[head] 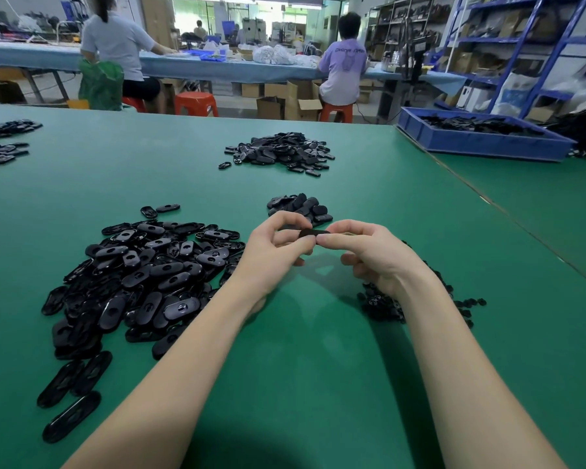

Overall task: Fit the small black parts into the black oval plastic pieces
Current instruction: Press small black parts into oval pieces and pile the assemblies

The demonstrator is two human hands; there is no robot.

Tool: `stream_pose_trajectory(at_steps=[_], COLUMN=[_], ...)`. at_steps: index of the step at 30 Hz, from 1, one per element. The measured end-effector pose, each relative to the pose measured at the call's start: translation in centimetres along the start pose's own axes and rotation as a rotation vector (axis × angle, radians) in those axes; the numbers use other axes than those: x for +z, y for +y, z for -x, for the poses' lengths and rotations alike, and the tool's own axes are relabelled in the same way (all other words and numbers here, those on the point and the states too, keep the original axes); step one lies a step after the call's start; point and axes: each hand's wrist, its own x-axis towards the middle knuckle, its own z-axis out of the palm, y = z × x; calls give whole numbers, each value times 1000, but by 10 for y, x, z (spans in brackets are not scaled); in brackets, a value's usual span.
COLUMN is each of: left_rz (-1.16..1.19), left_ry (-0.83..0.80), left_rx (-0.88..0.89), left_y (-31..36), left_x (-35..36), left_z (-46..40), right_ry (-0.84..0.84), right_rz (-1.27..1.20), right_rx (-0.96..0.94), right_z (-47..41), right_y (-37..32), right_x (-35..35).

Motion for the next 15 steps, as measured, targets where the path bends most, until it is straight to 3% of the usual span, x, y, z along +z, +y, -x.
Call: stream_pose_trajectory(at_steps=[5, 15], left_rz=[30, 44], left_ry=[48, 49], left_rx=[-46, -108], left_y=[-1, 0], left_x=[2, 0], left_z=[-2, -1], right_ry=[47, 31], right_rz=[158, 123], right_rx=[-85, -88], right_z=[-1, -1], right_y=[-3, 1], right_x=[4, 6])
